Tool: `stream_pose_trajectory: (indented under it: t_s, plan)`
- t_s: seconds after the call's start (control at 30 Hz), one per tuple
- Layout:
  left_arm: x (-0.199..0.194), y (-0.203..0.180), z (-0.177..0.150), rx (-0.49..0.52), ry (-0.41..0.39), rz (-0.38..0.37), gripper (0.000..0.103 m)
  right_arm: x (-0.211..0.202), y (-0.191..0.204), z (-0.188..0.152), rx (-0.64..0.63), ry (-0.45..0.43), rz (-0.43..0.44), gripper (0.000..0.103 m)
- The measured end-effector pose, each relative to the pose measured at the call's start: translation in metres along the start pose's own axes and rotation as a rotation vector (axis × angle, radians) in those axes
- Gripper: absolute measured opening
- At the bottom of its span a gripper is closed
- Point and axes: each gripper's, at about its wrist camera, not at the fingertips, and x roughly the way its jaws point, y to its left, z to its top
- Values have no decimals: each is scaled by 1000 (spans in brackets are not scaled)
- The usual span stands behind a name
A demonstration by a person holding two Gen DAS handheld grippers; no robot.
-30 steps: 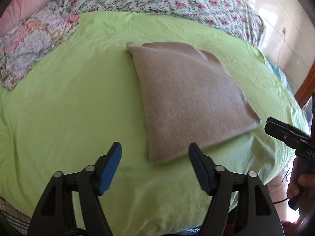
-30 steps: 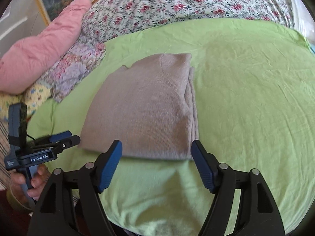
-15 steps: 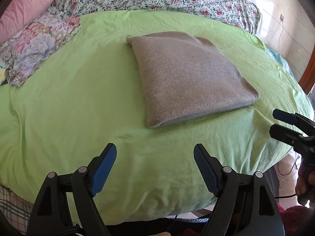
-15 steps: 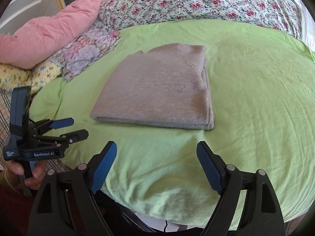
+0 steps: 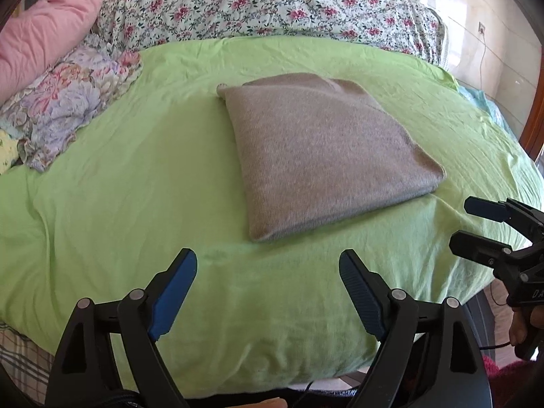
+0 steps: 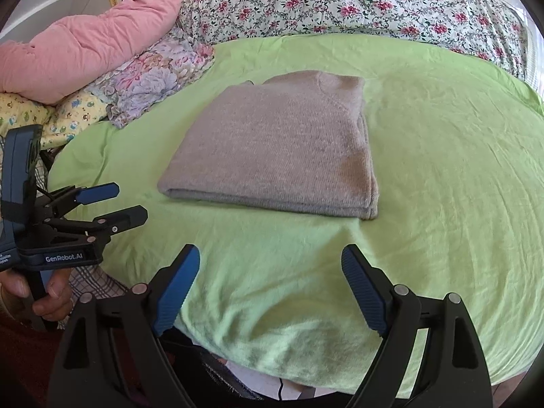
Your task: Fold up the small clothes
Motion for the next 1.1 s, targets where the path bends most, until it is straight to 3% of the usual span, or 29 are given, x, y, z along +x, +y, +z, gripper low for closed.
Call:
stream_pose_trajectory:
  t_s: [0.13, 0.7, 1.1]
  plan:
    - [8, 0, 8, -12, 9, -17, 88, 7, -4, 9, 9, -7, -7, 86]
    - [24, -2, 23, -28, 19, 38, 89, 25, 0, 24, 22, -51, -3, 87]
    - [29, -7, 24, -47, 27, 36, 89, 34, 7, 22, 30, -29, -7, 87]
